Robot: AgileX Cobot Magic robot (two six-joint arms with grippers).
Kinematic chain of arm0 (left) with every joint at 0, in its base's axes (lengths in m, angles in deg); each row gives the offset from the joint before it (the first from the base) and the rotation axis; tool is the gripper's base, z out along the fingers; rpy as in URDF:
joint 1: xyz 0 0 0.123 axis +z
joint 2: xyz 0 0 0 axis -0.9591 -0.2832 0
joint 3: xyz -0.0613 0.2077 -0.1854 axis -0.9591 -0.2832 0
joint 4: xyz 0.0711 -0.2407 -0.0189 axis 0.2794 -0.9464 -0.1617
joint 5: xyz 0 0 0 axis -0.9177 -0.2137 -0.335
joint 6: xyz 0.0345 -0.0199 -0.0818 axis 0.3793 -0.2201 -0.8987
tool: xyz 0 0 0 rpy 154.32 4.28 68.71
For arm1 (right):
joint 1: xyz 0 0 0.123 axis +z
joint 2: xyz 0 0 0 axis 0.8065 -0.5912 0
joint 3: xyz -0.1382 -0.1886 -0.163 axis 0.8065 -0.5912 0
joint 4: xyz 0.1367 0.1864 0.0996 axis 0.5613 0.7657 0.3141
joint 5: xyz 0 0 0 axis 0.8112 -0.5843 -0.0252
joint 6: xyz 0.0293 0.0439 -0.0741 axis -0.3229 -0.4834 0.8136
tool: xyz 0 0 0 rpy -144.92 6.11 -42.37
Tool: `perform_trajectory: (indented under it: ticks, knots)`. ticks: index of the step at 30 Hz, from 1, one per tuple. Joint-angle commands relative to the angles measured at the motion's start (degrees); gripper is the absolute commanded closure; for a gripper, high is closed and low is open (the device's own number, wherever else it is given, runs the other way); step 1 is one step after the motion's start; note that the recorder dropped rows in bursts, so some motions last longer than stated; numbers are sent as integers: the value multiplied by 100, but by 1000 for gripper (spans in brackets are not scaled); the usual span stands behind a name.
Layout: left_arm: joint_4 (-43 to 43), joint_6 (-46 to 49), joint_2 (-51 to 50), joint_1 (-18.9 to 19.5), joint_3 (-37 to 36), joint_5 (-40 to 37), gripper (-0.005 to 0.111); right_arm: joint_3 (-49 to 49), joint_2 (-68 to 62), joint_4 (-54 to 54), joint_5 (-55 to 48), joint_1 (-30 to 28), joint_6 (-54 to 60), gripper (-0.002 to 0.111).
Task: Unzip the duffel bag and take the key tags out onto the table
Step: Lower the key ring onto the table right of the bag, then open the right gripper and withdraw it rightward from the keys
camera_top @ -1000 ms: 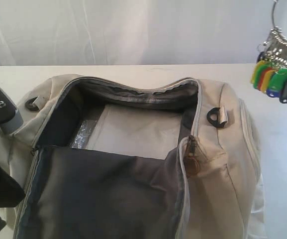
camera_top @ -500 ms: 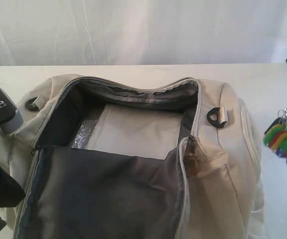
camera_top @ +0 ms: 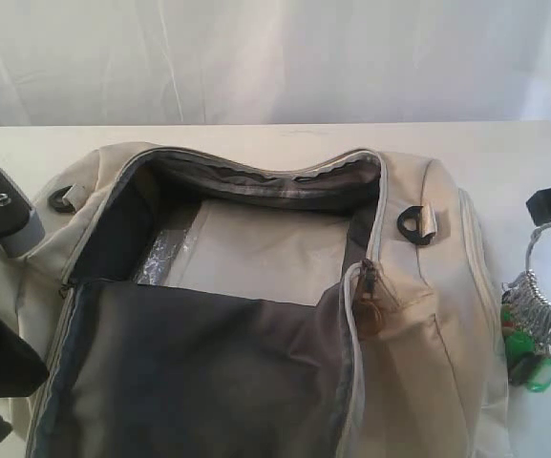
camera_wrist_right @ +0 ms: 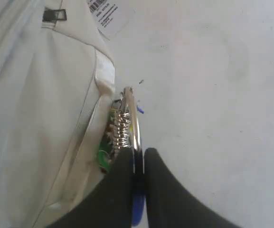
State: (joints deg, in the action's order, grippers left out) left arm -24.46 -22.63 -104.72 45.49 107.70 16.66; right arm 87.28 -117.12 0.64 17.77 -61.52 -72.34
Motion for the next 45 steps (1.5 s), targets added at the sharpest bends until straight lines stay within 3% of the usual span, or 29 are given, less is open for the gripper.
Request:
perform_trajectory:
  ticks: [1,7,20,26,31,35,37,41,45]
  knots:
    - [-52,-8,40,7,-41,-69,86,-70,-268,94,430,-139,127,108]
    - [-52,-8,40,7,-41,-47,86,-70,-843,413,737,-139,238,108]
    - [-52,-8,40,7,-41,-35,86,-70,-1410,3446,880,-69,2118,108]
    - [-52,-8,40,7,-41,1,86,-70,-1745,3560,1117,326,2206,108]
    - [-52,-8,40,7,-41,15,86,-70,-1945,3515,1703,324,2174,108]
    - [-52,-8,40,7,-41,83,86,-70,-1986,3515,1504,324,2159,108]
    - [-52,-8,40,7,-41,93,86,-60,-1910,3515,1362,313,2159,98]
    - [-52,4,40,7,-41,103,86,-60,-1593,3234,1227,313,1998,62]
    - [-52,16,40,7,-41,103,86,-60,-1188,2740,970,313,1720,58]
